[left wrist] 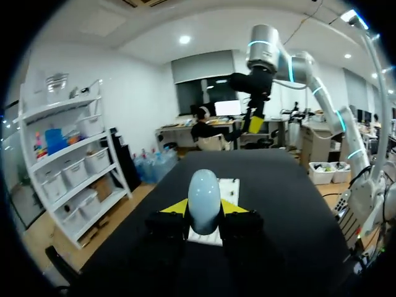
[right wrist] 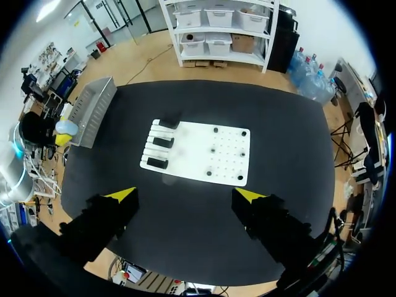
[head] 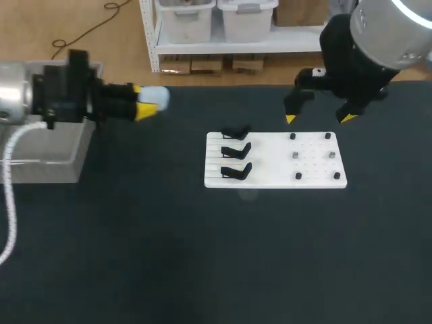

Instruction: Pick up each earbud case from the left stands, insert the matching earbuds, close the lid, and place the case in the box.

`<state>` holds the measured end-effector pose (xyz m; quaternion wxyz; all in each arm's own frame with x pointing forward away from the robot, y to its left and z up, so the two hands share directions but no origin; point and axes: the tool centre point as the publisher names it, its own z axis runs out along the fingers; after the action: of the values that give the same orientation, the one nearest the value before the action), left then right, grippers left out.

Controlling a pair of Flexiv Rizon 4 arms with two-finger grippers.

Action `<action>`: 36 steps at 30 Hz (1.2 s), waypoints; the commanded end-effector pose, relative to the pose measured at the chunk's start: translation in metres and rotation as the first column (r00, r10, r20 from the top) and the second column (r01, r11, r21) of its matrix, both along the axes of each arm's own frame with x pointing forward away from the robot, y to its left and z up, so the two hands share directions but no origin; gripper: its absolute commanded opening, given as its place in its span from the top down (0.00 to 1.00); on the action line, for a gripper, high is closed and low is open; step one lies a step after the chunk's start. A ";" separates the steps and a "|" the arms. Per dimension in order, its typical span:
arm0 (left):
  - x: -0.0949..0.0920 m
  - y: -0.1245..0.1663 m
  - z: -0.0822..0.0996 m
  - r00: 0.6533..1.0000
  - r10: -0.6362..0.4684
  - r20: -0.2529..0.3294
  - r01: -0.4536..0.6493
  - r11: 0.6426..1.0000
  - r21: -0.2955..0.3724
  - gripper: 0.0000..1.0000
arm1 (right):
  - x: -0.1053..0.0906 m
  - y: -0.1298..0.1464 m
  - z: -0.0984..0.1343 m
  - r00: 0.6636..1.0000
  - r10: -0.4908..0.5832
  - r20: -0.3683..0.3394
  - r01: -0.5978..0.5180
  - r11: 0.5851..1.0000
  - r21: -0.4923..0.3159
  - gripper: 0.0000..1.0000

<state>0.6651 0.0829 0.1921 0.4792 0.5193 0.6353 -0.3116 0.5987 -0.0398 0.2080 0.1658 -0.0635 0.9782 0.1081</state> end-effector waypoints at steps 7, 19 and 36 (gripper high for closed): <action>0.030 0.123 0.000 0.891 0.454 0.000 -0.453 0.891 0.036 1.00 | -0.003 -0.001 -0.001 1.000 -0.006 0.021 0.006 1.000 0.003 0.00; 0.077 0.196 -0.025 0.753 0.656 -0.043 -0.656 0.755 0.028 1.00 | -0.003 -0.001 -0.001 1.000 -0.006 0.021 0.006 1.000 0.003 0.00; 0.097 0.222 -0.024 0.719 0.695 -0.008 -0.685 0.710 0.163 0.00 | -0.003 -0.001 -0.001 1.000 -0.006 0.021 0.006 1.000 0.003 0.00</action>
<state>0.7644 0.3086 0.1671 0.4847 0.2941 0.8141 -0.1255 0.5980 -0.0400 0.2075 0.1732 -0.0624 0.9769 0.1084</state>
